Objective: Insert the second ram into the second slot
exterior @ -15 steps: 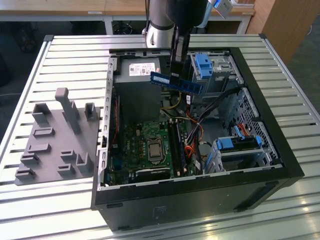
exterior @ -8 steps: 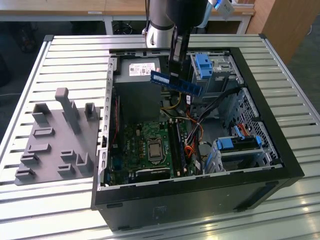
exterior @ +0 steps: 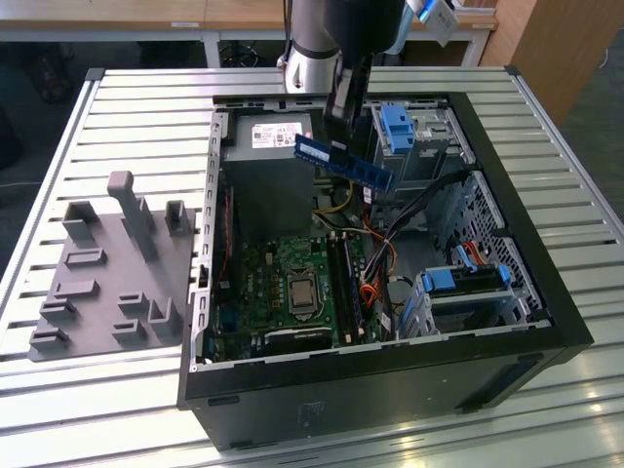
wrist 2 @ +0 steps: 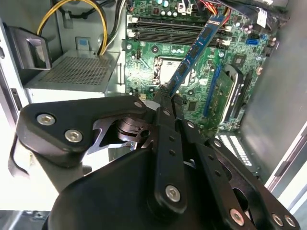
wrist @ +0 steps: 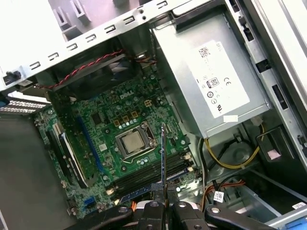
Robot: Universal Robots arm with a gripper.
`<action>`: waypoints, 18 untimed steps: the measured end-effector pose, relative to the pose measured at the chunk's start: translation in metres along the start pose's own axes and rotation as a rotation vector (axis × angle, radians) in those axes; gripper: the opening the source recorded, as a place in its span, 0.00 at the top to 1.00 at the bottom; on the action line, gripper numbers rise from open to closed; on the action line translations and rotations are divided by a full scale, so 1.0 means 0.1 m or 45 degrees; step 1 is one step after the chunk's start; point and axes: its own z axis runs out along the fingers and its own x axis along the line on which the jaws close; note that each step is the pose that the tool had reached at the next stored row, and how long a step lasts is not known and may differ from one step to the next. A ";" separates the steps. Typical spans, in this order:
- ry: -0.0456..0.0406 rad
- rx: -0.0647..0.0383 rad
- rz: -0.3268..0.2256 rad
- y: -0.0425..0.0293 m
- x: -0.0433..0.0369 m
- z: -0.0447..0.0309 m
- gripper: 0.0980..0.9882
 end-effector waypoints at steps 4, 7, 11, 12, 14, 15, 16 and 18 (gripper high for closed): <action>-0.002 -0.001 0.048 0.000 0.000 0.002 0.96; -0.004 -0.002 0.092 0.000 0.000 0.003 0.96; -0.006 -0.002 0.161 -0.001 -0.001 0.005 0.96; -0.007 -0.002 0.179 -0.001 -0.001 0.007 0.96; -0.008 -0.002 0.216 -0.001 -0.001 0.008 0.96; -0.009 -0.002 0.232 0.000 -0.001 0.008 0.96; -0.009 -0.003 0.247 0.000 -0.001 0.009 0.96; -0.011 -0.003 0.278 0.000 -0.001 0.010 0.96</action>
